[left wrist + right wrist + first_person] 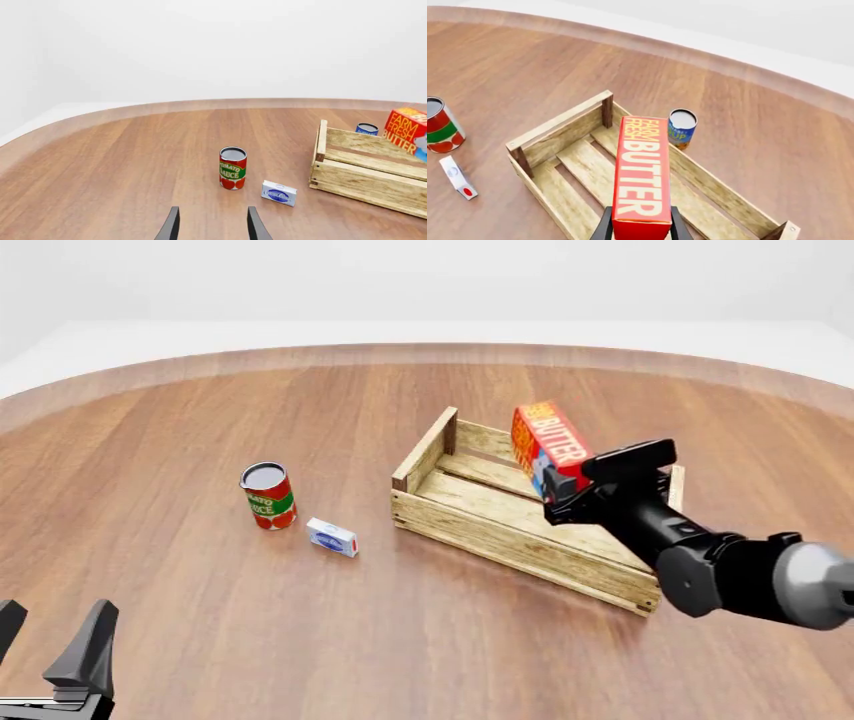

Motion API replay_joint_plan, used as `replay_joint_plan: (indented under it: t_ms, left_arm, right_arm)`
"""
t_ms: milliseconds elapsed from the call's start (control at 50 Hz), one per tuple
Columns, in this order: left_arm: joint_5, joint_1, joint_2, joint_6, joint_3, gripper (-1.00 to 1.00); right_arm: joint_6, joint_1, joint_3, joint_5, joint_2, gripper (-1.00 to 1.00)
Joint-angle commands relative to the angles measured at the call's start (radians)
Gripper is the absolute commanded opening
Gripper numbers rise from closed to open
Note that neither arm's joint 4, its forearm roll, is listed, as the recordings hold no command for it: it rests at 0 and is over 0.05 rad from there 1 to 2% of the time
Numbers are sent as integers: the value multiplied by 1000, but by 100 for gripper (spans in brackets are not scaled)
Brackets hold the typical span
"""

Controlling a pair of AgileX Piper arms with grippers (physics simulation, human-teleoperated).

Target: Pick up the butter and put it in the tray.

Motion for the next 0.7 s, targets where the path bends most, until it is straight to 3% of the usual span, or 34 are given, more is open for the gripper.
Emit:
replay_joint_plan:
  t_ms: [20,700]
  left_arm:
    - [0,0,0,0,0,100]
    - [0,0,0,0,0,100]
  right_arm:
    - [25,-2,-16,-21,14,-100]
    - [38,-7,-31,-64,105,-100]
